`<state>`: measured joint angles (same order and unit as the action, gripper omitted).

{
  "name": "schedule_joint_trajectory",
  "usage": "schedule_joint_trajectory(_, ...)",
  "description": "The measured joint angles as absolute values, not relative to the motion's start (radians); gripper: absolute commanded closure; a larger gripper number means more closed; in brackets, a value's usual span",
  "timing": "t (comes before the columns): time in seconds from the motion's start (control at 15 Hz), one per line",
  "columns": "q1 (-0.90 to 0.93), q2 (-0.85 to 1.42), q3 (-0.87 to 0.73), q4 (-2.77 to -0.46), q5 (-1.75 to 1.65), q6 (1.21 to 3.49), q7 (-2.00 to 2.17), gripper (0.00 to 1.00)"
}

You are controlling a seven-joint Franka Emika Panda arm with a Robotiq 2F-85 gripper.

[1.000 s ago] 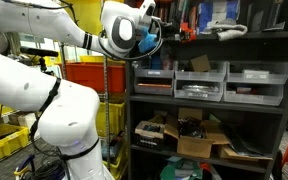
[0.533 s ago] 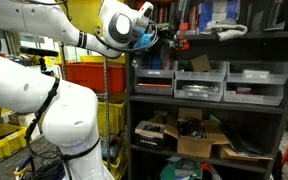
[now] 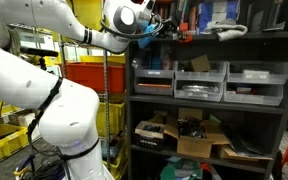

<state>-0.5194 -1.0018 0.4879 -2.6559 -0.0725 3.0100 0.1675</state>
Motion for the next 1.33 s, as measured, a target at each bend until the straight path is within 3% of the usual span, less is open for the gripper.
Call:
schedule_joint_trajectory(0.6, -0.541, -0.837, 0.498, -2.520, -0.115, 2.905, 0.169, 0.86)
schedule_joint_trajectory(1.33, -0.431, -0.724, 0.423, -2.381, -0.244, 2.585, 0.210, 0.86)
